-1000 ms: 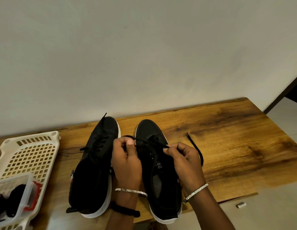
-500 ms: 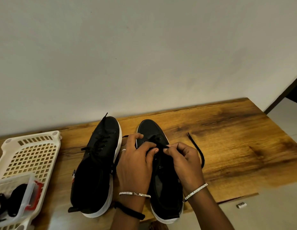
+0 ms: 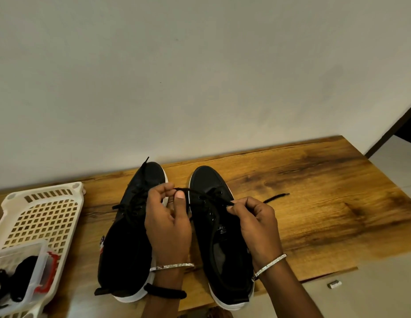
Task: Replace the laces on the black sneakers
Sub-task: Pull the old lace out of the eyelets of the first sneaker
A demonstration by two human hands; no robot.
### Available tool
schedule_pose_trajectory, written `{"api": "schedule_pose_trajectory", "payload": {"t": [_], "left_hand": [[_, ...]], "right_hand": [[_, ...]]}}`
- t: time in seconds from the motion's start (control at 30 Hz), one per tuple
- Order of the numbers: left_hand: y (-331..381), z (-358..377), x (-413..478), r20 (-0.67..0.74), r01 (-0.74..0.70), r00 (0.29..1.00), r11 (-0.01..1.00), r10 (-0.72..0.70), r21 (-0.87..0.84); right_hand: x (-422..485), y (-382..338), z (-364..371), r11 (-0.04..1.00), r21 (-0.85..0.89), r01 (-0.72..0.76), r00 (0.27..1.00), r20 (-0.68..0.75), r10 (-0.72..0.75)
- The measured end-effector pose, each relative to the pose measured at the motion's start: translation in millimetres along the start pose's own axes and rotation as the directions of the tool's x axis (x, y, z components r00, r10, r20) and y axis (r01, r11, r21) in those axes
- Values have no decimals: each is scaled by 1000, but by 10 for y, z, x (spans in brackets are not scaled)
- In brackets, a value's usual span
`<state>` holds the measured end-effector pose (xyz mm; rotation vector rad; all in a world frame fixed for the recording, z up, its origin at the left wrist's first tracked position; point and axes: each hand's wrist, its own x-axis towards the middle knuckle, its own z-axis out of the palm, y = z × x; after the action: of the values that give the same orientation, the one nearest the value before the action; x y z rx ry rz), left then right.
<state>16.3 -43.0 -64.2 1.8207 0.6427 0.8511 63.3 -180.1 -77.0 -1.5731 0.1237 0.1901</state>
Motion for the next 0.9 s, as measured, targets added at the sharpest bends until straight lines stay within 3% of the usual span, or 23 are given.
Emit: {"api": "schedule_pose_trajectory", "payload": {"t": [0.1,0.2,0.43,0.5,0.6,0.67,0.73,0.77,0.83,0.9], "left_hand": [[92,16,-67,191,-286,952,920,240,269],[60,65,-115,401,-401,885,827,238,394],[-4,96,-118,352,-423,894,783,278,455],[25,119,-128,248,-321,938,870,240,373],[78,114,-85,31,-5,1000,1000,5,24],[55,76,-26,44,211,977,943,-207,-257],[37,29,10,60,252,967,911,-246,-328],[47,11,12,36,181,984,952,-177,-246],[73,3,-19,26,-70,997,995,68,73],[88,22,-59,145,-302,953,891,268,339]], "right_hand": [[-11,-18,-6,1000,-14,9,1000,5,-9],[-9,-20,-14,1000,-18,-7,1000,10,7],[-9,-22,3,999,-37,6,1000,-10,-6],[-8,-30,-1,999,-32,10,1000,-16,-11],[-2,-28,-11,1000,-15,1,1000,-25,-1],[0,-24,-17,1000,-9,-8,1000,-23,8],[1,-14,-10,1000,3,-8,1000,-19,8],[0,-12,-4,1000,7,-7,1000,-16,7],[-6,-21,6,1000,9,-4,1000,-16,4],[-11,-25,3,1000,4,-3,1000,-7,4]]}}
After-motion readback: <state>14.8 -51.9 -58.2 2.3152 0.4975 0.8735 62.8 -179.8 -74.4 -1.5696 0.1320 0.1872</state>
